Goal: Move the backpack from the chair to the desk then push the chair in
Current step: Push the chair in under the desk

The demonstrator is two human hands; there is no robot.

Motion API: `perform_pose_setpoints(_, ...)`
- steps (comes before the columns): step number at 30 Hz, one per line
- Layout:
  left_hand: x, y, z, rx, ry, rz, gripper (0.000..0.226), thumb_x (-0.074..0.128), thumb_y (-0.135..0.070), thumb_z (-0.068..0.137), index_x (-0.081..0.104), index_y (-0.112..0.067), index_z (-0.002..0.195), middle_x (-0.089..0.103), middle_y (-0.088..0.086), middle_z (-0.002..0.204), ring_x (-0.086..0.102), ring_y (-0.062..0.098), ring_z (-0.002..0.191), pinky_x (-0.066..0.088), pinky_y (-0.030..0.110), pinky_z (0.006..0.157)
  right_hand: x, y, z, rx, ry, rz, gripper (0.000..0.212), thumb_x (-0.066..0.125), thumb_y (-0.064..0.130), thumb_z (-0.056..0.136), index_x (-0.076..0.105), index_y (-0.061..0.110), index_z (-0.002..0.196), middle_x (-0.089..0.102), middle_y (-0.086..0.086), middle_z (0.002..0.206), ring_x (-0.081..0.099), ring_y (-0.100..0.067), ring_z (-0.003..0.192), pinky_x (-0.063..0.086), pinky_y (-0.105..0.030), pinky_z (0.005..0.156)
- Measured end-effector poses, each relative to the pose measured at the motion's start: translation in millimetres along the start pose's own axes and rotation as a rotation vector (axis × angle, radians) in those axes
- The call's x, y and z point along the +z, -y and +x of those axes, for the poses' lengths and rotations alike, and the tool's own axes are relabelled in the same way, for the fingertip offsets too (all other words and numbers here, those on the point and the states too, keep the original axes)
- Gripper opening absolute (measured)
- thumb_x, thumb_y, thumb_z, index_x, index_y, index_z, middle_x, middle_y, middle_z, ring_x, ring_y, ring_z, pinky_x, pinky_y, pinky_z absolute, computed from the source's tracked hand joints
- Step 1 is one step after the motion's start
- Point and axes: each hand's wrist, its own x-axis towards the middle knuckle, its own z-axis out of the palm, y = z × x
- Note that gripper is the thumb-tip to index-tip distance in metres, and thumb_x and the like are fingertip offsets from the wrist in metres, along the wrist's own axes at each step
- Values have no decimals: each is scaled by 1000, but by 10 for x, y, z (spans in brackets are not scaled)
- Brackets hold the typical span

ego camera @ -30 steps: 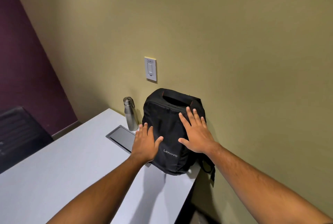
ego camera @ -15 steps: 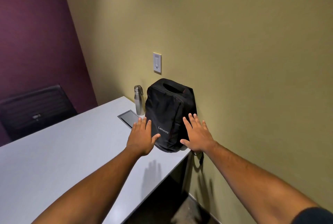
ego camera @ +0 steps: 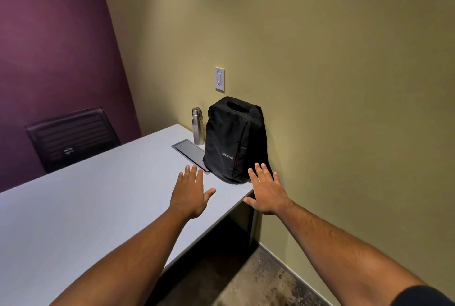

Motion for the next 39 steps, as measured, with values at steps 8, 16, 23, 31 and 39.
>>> perform_pose_setpoints(8, 16, 417, -1151, 61, -7, 0, 84, 26, -67, 100, 7, -15, 163, -3, 10, 172, -6, 32, 158, 5, 47, 129, 132, 824, -1107, 55, -5, -11, 103, 56, 63, 101, -4, 13, 169, -11, -14, 177, -12, -33, 164, 5, -59, 131)
perform_pose_setpoints(16, 70, 708, -2291, 112, 7, -32, 84, 31, -67, 100, 7, -16, 163, -3, 9, 172, -6, 30, 158, 2, 45, 127, 238, 1417, -2215, 98, -11, -7, 104, 57, 64, 100, -2, 12, 169, -9, -14, 178, -10, -32, 164, 9, -59, 132)
perform_pose_setpoints(23, 11, 625, -3072, 113, -37, -68, 87, 35, -67, 99, 8, -13, 162, -1, 9, 172, -3, 30, 158, 1, 41, 125, 154, 1645, -2984, 108, -50, 0, 102, 57, 65, 100, -1, 17, 169, -10, -13, 178, -10, -33, 164, 7, -60, 130)
perform_pose_setpoints(31, -57, 523, -4141, 177, -74, -23, 87, 35, -68, 99, 10, -13, 162, 2, 10, 172, -2, 30, 158, -4, 39, 120, 20, 1857, -3987, 73, -50, -22, 101, 56, 64, 101, -2, 17, 169, -11, -13, 177, -11, -32, 164, 5, -59, 131)
perform_pose_setpoints(39, -231, 611, -5292, 179, -37, -55, 84, 35, -64, 102, 12, -10, 162, 5, 14, 171, 0, 32, 158, 6, 46, 127, 139, 2293, -4945, 77, -40, -39, 98, 52, 64, 102, -1, 16, 169, -11, -13, 177, -11, -33, 164, 9, -60, 130)
